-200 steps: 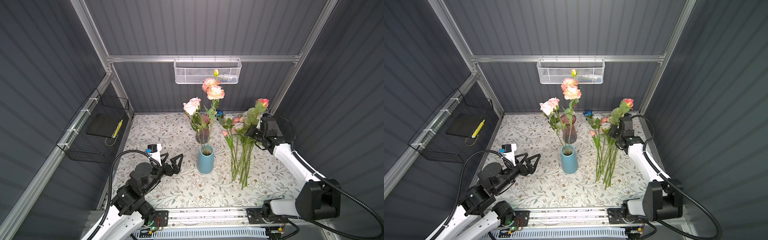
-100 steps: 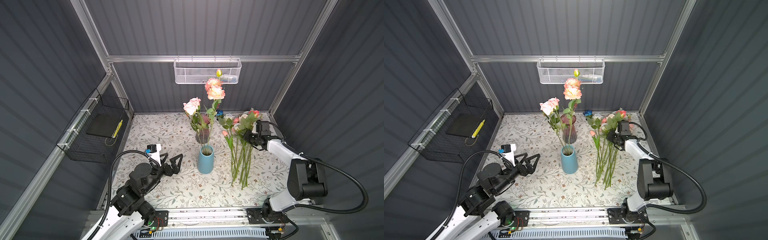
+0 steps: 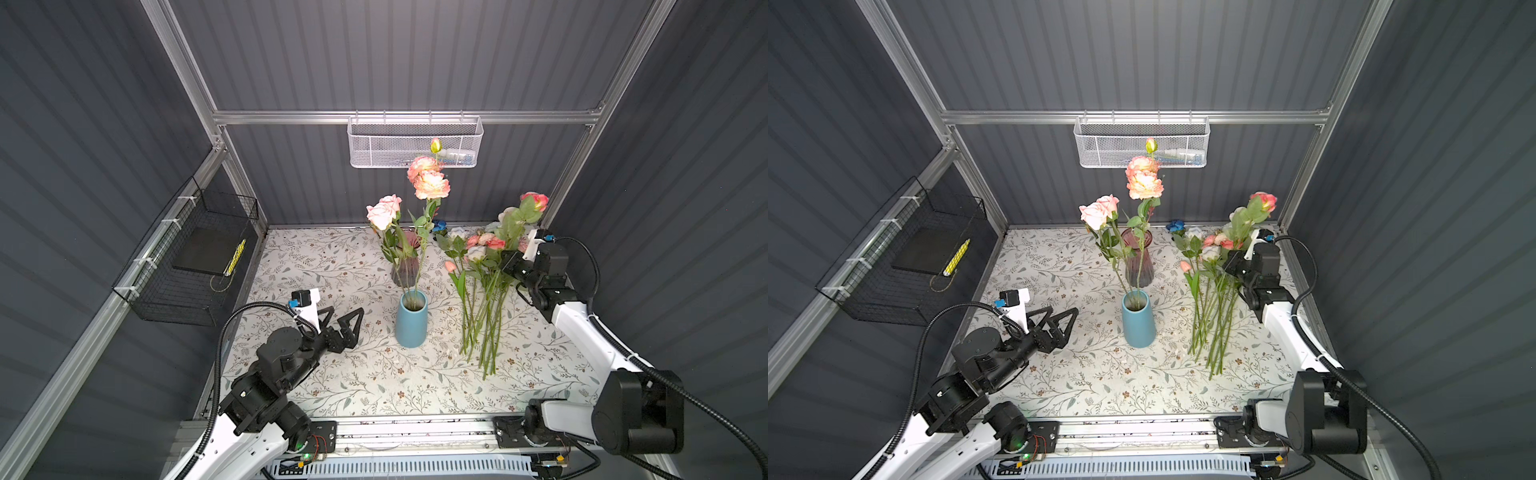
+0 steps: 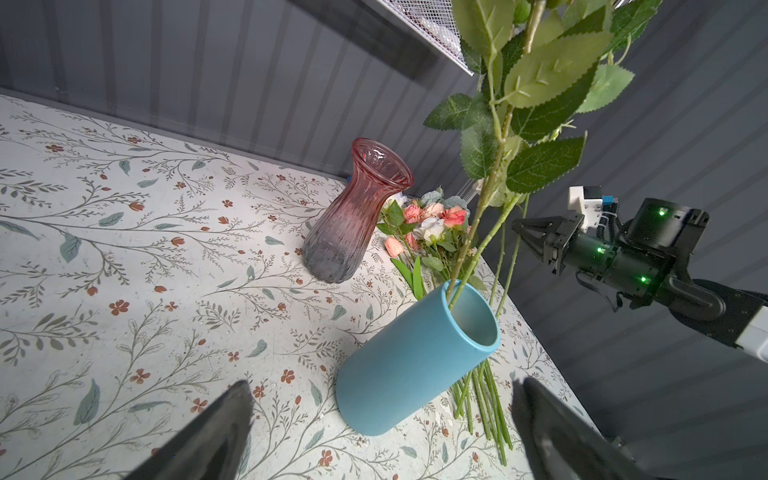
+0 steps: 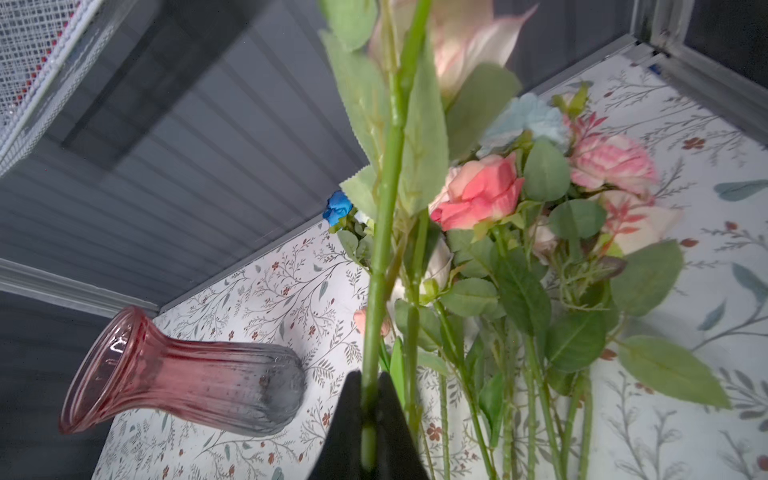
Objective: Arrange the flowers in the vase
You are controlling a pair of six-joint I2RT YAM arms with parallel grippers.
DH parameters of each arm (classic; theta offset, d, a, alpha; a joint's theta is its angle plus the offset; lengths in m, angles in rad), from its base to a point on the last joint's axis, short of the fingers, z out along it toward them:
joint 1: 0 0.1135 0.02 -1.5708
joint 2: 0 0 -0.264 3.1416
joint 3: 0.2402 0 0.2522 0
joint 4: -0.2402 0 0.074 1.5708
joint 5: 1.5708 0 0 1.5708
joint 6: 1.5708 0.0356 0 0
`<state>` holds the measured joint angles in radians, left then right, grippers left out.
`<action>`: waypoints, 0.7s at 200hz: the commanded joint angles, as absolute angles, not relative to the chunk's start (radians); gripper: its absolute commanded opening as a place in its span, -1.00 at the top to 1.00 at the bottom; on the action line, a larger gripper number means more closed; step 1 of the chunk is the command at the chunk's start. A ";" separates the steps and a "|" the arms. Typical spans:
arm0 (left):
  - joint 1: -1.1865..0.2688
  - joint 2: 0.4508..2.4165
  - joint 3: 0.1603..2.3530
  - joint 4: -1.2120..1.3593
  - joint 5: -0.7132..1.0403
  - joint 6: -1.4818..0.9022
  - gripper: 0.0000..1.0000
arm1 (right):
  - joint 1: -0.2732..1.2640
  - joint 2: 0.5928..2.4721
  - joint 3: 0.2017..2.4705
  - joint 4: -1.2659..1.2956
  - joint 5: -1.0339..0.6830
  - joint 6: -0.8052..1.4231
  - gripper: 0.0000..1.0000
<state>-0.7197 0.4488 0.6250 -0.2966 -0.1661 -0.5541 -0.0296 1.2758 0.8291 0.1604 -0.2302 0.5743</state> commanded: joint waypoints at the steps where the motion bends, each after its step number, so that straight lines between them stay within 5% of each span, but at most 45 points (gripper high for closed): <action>1: -0.723 0.438 0.617 -0.295 -0.179 -0.554 -0.99 | -0.121 1.287 0.757 0.240 -0.456 0.693 1.00; 53: -0.724 0.414 0.618 -0.308 -0.185 -0.552 -1.00 | -0.140 1.346 0.764 0.304 -0.603 0.763 0.87; 76: -0.724 0.401 0.616 -0.319 -0.190 -0.549 -0.99 | -0.120 1.376 0.843 0.090 -0.511 0.668 0.46; 114: -0.724 0.393 0.608 -0.320 -0.197 -0.546 -0.99 | -0.104 1.380 0.844 0.053 -0.479 0.629 0.59; 140: -0.724 0.397 0.601 -0.308 -0.196 -0.547 -0.99 | -0.068 1.368 0.877 -0.030 -0.386 0.588 0.35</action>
<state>-0.7197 0.4030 0.6212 -0.3141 -0.1844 -0.5541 -0.0998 1.3834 0.8337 0.0734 -0.4759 0.6506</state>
